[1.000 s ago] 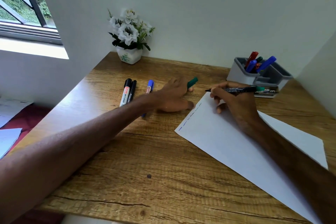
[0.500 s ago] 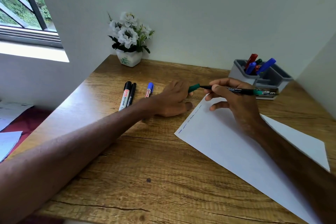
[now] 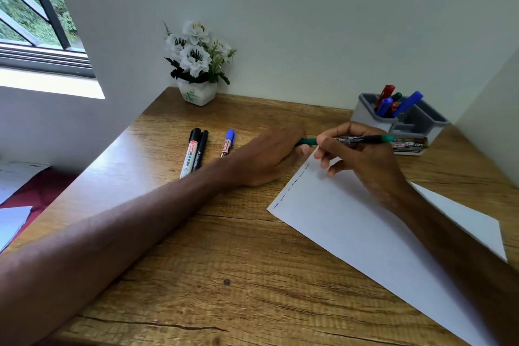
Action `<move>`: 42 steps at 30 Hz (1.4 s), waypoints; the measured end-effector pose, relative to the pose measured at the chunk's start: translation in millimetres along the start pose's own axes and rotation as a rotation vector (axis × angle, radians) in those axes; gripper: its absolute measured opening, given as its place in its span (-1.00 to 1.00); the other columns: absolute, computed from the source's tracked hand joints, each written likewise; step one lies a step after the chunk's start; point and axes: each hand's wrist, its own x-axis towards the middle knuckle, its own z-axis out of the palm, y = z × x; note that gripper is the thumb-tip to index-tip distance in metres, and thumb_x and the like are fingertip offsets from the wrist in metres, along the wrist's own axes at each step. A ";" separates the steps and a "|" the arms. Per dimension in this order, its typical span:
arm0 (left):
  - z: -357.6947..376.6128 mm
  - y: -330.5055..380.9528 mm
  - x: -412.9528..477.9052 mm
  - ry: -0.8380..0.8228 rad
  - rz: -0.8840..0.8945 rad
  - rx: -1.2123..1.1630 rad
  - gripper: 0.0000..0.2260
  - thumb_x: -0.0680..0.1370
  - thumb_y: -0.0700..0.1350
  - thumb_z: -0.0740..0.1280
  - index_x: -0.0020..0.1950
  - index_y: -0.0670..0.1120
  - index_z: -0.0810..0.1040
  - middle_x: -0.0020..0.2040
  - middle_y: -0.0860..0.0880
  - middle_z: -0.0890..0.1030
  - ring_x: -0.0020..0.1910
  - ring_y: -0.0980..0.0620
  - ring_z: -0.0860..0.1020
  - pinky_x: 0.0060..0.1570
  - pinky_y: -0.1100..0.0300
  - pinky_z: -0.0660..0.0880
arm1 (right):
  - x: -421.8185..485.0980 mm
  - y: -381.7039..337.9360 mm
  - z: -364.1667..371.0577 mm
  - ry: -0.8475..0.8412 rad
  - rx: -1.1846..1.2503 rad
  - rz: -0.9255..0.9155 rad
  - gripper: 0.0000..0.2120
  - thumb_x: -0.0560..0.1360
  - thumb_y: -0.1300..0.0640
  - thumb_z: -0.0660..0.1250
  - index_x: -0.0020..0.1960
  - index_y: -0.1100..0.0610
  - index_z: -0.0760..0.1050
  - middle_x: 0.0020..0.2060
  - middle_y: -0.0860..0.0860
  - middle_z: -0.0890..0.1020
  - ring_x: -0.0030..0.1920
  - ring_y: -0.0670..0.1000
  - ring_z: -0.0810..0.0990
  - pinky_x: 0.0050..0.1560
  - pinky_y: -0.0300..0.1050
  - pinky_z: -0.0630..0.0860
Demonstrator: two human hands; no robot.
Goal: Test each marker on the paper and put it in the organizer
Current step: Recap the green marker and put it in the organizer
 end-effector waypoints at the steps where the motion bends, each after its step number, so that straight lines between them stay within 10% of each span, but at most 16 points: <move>1: -0.5 1.0 0.9 0.010 0.018 -0.037 -0.91 0.75 -0.02 0.12 0.08 0.05 0.37 -0.10 0.12 0.42 -0.16 0.15 0.39 -0.12 0.22 0.34 | 0.1 0.5 -0.3 0.009 -0.007 -0.005 -0.80 0.50 0.19 0.47 0.05 0.31 0.65 -0.24 0.20 0.72 -0.33 0.11 0.65 -0.39 -0.11 0.63; 21: -6.8 4.4 13.0 0.374 -0.076 -0.323 -0.85 0.62 -0.05 0.42 0.10 -0.08 0.72 -0.26 -0.06 0.68 -0.37 0.13 0.51 -0.37 0.15 0.40 | 8.4 -6.0 -15.7 0.113 0.194 0.069 -0.70 0.45 0.09 0.51 0.11 0.24 0.69 -0.12 0.12 0.76 -0.14 0.01 0.72 -0.23 -0.11 0.68; 29: -7.6 17.1 18.7 0.521 -0.167 -0.814 -0.86 0.53 -0.20 0.51 0.07 -0.20 0.71 -0.20 -0.02 0.70 -0.41 0.13 0.55 -0.45 0.26 0.50 | 8.8 -8.7 -29.2 -0.009 -0.475 -0.164 -0.80 0.48 0.16 0.55 0.10 0.09 0.74 -0.13 -0.12 0.76 -0.12 -0.16 0.72 -0.12 -0.27 0.65; 35: 6.0 20.7 18.1 0.340 -0.194 -0.660 -0.70 0.55 -0.17 0.50 0.29 -0.05 0.63 0.10 0.04 0.73 0.08 0.13 0.69 0.05 0.17 0.65 | 14.1 -17.9 -38.4 0.248 -0.610 -0.321 -0.79 0.56 0.14 0.47 0.19 0.08 0.62 -0.09 -0.17 0.70 -0.05 -0.25 0.67 -0.07 -0.25 0.64; 39: 14.9 25.8 15.1 0.100 -0.160 -0.291 -0.69 0.58 -0.07 0.47 0.33 0.06 0.61 0.21 0.16 0.66 0.11 0.30 0.60 0.05 0.45 0.55 | 10.5 -39.7 -65.4 0.513 -0.546 -0.404 -0.44 0.56 0.19 0.45 0.48 0.06 0.32 0.01 -0.02 0.71 -0.03 -0.10 0.72 -0.06 -0.22 0.65; 42: 23.1 25.9 15.5 -0.012 -0.146 -0.175 -0.67 0.59 -0.01 0.44 0.36 0.11 0.57 0.29 0.15 0.61 0.13 0.23 0.58 0.16 0.29 0.56 | 4.3 -51.5 -85.8 0.630 -0.483 -0.516 -0.28 0.57 0.26 0.41 0.60 0.11 0.11 -0.04 0.07 0.70 -0.10 -0.04 0.73 -0.18 -0.26 0.61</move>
